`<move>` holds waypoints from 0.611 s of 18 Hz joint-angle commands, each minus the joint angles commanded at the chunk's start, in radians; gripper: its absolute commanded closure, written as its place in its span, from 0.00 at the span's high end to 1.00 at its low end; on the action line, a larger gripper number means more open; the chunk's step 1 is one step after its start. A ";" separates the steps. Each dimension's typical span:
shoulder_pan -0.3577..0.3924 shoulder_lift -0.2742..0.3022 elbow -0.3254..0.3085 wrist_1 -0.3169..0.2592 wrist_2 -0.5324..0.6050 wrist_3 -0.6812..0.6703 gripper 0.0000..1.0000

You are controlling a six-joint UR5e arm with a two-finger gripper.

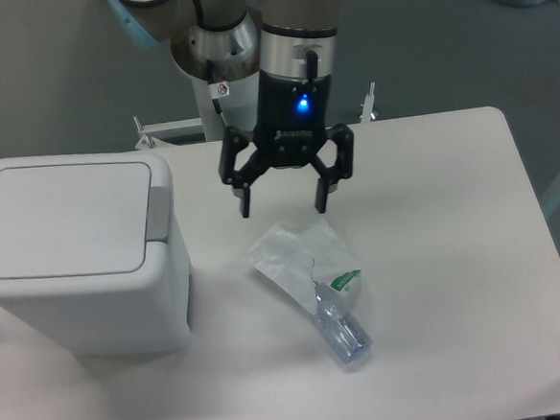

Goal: Open the trash can
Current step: 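Move the open gripper toward the white trash can's lid edge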

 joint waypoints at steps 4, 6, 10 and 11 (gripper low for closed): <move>-0.021 0.009 -0.015 0.000 -0.003 0.002 1.00; -0.026 0.009 -0.017 0.000 -0.005 0.000 1.00; -0.035 0.009 -0.020 0.000 -0.012 -0.002 1.00; -0.037 0.008 -0.020 0.000 -0.012 -0.005 1.00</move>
